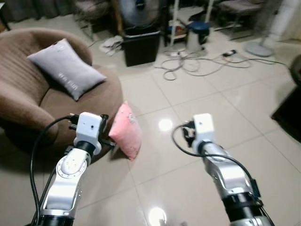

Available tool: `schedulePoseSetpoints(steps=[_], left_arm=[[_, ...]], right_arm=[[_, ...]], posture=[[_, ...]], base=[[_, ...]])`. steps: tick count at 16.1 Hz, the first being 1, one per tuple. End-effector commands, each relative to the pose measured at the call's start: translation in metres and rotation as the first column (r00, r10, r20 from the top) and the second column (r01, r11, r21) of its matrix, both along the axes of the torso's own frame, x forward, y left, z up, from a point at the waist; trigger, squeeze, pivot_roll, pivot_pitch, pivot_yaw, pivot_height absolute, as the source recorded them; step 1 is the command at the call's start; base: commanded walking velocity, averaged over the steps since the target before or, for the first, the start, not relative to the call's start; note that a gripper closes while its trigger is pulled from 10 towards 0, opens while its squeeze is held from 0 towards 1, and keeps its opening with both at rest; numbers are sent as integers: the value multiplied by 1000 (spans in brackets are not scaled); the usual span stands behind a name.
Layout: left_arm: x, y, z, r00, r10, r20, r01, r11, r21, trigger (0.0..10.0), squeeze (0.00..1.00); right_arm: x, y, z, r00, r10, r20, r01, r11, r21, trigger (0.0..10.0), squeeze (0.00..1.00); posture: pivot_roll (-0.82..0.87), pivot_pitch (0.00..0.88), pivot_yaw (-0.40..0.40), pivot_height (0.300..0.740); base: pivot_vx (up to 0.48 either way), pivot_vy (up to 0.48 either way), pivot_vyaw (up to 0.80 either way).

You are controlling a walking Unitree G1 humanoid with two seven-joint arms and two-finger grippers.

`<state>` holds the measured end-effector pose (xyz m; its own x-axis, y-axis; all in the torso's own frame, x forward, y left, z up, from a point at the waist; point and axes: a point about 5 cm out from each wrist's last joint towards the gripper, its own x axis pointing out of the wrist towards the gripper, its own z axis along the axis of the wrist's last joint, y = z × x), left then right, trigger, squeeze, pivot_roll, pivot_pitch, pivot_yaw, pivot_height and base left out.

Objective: Move the pillow to the sofa from floor

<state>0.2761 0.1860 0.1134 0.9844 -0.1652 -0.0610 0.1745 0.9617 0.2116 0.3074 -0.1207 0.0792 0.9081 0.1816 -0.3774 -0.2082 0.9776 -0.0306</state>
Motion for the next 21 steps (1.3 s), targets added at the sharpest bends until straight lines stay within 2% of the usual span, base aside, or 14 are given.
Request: schedulePoseSetpoints(steps=[1, 5, 7, 10, 11, 21], left_arm=[[1, 1, -1, 1000, 14, -2, -14, 1000, -3, 10000, 0], [1, 4, -3, 1000, 28, -8, -28, 1000, 0, 10000, 0], [-1, 8, -5, 999, 40, -16, -40, 999, 4, 10000, 0], [-2, 7, -6, 999, 42, -19, -42, 999, 4, 10000, 0], [-4, 7, -8, 999, 42, -24, -42, 999, 3, 10000, 0], [-9, 3, -13, 999, 30, -38, -31, 999, -11, 10000, 0]], right_arm=[[0, -6, -2, 1000, -16, -2, 16, 1000, -16, 10000, 0], [1, -8, -2, 1000, -14, -2, 14, 1000, -28, 10000, 0], [1, -6, -4, 999, 35, -2, -35, 996, -84, 10000, 0], [0, -6, -5, 999, 37, -4, -38, 995, -88, 10000, 0], [0, -7, -7, 1000, 22, -13, -23, 998, -64, 10000, 0], [-3, -11, -9, 999, 33, -17, -34, 997, -69, 10000, 0]], posture=[[130, 0, 0, 740], [130, 0, -5, 740], [136, 0, -12, 740], [138, 0, -15, 740], [140, 0, -19, 740], [135, 0, -24, 740]], base=[[304, 0, 0], [305, 0, 0], [307, 0, 0], [310, 0, 533], [307, 0, 0], [316, 0, 0]])
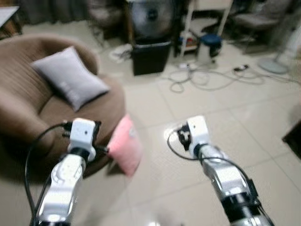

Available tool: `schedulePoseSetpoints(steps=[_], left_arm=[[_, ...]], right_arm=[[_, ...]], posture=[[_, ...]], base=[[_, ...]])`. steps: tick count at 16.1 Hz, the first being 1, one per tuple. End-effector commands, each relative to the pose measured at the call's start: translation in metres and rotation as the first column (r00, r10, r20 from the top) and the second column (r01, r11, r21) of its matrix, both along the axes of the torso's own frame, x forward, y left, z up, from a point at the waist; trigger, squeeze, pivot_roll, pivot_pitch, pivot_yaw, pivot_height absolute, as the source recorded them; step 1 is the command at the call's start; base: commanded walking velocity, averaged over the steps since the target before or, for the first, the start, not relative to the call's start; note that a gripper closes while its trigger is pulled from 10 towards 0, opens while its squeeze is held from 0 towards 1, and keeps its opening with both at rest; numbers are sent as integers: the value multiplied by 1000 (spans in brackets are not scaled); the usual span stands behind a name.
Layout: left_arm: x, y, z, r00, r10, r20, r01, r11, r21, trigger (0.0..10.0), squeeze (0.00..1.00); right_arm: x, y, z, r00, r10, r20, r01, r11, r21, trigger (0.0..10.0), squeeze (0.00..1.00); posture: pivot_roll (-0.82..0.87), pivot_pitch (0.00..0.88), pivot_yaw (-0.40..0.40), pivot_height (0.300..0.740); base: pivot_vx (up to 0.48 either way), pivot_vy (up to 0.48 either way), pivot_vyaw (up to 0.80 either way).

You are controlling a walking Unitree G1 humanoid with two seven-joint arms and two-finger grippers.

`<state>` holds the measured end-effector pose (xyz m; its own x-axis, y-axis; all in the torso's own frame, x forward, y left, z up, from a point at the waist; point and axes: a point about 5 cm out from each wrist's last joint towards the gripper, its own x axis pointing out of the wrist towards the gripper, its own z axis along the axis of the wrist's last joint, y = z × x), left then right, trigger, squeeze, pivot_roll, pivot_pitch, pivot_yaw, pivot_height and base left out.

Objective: Move the pillow to the sofa from floor

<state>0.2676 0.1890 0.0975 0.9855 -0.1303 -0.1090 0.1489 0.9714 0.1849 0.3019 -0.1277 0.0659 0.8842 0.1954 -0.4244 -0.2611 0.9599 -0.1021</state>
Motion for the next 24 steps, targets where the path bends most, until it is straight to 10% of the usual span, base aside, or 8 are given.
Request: schedulePoseSetpoints(steps=[1, 24], left_arm=[[-1, 0, 3, 1000, -7, 15, 7, 1000, 5, 10000, 0], [-5, 0, 0, 1000, -18, 2, 18, 1000, 4, 10000, 0]], right_arm=[[2, -3, 5, 1000, 0, 25, 0, 1000, -4, 10000, 0], [-3, 0, 0, 1000, 31, 0, -31, 999, 27, 10000, 0]], posture=[[135, 0, -27, 740], [142, 0, -35, 740]], base=[[364, 0, 0], [400, 0, 90]])
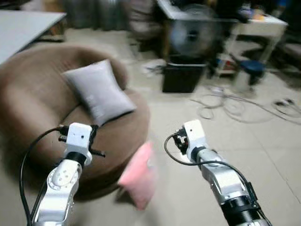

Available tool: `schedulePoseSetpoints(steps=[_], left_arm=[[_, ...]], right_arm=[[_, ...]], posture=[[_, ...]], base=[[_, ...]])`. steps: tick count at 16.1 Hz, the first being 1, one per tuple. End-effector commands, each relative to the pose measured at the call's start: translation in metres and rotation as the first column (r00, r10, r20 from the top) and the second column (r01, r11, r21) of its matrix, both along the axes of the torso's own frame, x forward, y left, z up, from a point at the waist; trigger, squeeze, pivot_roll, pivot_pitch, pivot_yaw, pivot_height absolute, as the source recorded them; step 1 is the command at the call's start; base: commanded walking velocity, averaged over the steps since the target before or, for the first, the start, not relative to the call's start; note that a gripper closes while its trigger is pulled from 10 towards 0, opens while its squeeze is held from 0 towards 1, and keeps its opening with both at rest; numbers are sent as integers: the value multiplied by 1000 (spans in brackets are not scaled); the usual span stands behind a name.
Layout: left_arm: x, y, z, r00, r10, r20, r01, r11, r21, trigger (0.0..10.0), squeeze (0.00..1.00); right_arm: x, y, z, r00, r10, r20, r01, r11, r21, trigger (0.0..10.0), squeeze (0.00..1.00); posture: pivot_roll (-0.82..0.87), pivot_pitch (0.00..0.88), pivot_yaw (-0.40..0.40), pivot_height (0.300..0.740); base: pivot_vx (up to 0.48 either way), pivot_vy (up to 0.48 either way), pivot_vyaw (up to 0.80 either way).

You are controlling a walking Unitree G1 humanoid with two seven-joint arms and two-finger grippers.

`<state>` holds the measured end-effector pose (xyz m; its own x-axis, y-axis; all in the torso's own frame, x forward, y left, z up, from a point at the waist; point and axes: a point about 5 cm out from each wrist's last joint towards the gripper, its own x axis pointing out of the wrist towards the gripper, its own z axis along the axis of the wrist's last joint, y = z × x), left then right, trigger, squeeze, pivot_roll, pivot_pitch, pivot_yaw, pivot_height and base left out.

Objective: Move the pillow to the sofa from floor

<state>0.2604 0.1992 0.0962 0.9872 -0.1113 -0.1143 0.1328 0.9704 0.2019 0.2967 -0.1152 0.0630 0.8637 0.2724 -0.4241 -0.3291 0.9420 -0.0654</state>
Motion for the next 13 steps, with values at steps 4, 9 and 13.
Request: schedulePoseSetpoints(steps=[4, 9, 13], left_arm=[[3, -9, 2, 999, -36, 7, 36, 999, -11, 10000, 0], [7, -7, 1, 1000, -26, -2, 26, 1000, 2, 10000, 0], [8, -8, 2, 1000, -28, 0, 28, 1000, 0, 10000, 0]], right_arm=[[3, -11, 3, 999, -37, 9, 38, 999, -16, 10000, 0], [3, -12, 2, 998, -56, 8, 56, 998, -17, 10000, 0], [3, -13, 2, 998, -69, 1, 69, 997, -17, 10000, 0]], posture=[[141, 0, -30, 740], [132, 0, -15, 740], [132, 0, -17, 740]], base=[[400, 0, 0], [73, 0, 0], [0, 0, 0]])
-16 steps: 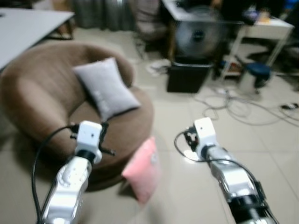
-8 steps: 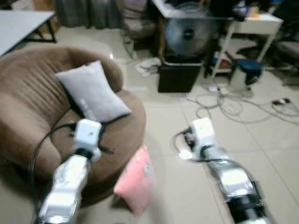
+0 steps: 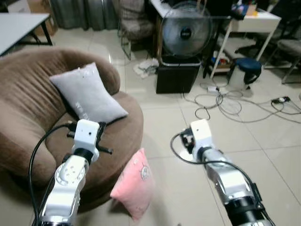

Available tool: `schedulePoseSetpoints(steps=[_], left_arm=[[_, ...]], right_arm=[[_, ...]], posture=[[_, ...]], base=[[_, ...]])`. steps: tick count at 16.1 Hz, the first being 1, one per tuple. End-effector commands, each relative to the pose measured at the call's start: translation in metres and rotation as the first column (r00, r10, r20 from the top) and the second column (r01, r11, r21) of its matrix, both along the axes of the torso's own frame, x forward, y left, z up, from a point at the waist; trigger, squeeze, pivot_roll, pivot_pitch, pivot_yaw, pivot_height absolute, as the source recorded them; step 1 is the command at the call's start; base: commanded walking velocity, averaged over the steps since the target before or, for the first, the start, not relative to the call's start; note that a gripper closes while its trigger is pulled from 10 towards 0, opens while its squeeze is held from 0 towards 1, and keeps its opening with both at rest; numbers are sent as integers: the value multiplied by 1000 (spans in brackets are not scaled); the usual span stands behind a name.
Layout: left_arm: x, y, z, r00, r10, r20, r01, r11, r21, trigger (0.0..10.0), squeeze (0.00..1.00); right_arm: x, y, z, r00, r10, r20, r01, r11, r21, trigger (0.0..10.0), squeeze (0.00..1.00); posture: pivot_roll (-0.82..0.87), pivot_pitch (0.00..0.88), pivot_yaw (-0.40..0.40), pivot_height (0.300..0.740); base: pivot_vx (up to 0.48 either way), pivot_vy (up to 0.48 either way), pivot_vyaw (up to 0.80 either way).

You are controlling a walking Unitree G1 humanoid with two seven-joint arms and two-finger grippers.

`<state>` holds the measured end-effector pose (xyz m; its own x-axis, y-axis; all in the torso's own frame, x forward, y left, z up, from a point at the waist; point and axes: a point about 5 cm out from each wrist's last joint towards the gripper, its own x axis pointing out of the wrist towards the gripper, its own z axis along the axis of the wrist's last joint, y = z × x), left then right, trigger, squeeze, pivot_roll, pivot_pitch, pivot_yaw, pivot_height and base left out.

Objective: Move the pillow to the sofa from floor

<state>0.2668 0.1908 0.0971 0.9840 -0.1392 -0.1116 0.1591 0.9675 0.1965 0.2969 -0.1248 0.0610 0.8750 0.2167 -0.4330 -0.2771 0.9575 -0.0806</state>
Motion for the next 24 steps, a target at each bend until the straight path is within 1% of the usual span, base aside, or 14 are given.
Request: schedulePoseSetpoints(steps=[1, 4, 7, 11, 12, 14, 15, 17, 20, 24], left_arm=[[2, 0, 1, 1000, 1, 0, -1, 1000, 5, 10000, 0], [4, -1, 2, 1000, -5, 2, 5, 1000, 5, 10000, 0], [7, -2, 2, 1000, -21, 1, 21, 1000, 9, 10000, 0], [13, -4, 3, 1000, -30, -1, 30, 1000, -1, 10000, 0], [14, -5, 3, 1000, -31, -1, 31, 1000, -1, 10000, 0], [14, -6, 2, 1000, -27, -1, 27, 1000, -10, 10000, 0], [13, -4, -1, 1000, -3, -14, 2, 1000, -24, 10000, 0], [11, -1, -1, 1000, 16, -11, -16, 999, -30, 10000, 0], [6, 3, -4, 999, 28, -22, -28, 1000, 5, 10000, 0], [1, 7, -5, 999, 27, -25, -26, 1000, 7, 10000, 0]], right_arm=[[3, -3, 4, 1000, -14, 4, 14, 1000, 1, 10000, 0], [4, -4, 6, 1000, -16, 7, 16, 1000, 0, 10000, 0], [-1, -8, 4, 999, -38, 2, 38, 999, 1, 10000, 0], [1, -10, 6, 999, -51, 11, 51, 999, -3, 10000, 0], [1, -11, 6, 999, -52, 11, 52, 999, -4, 10000, 0], [2, -12, 7, 999, -51, 19, 51, 999, -9, 10000, 0], [3, -12, 6, 999, -38, 16, 39, 999, -14, 10000, 0], [5, -9, 7, 1000, -18, 15, 19, 1000, -23, 10000, 0], [10, -5, 7, 1000, 15, 24, -14, 999, -38, 10000, 0], [9, -3, 6, 999, 22, 24, -21, 999, -33, 10000, 0]], posture=[[131, 0, -16, 731], [120, 0, -7, 707], [110, 0, 4, 677], [84, 0, 21, 632], [83, 0, 20, 627], [85, 0, 11, 623], [98, 0, -4, 623], [106, 0, -14, 623], [118, 0, -27, 623], [135, 0, -33, 623]], base=[[0, 0, 0], [0, 0, 0], [0, 0, 0], [0, 0, 0], [0, 0, 0], [0, 0, 0], [0, 0, 0], [0, 0, 0], [0, 0, 0], [0, 0, 0]])
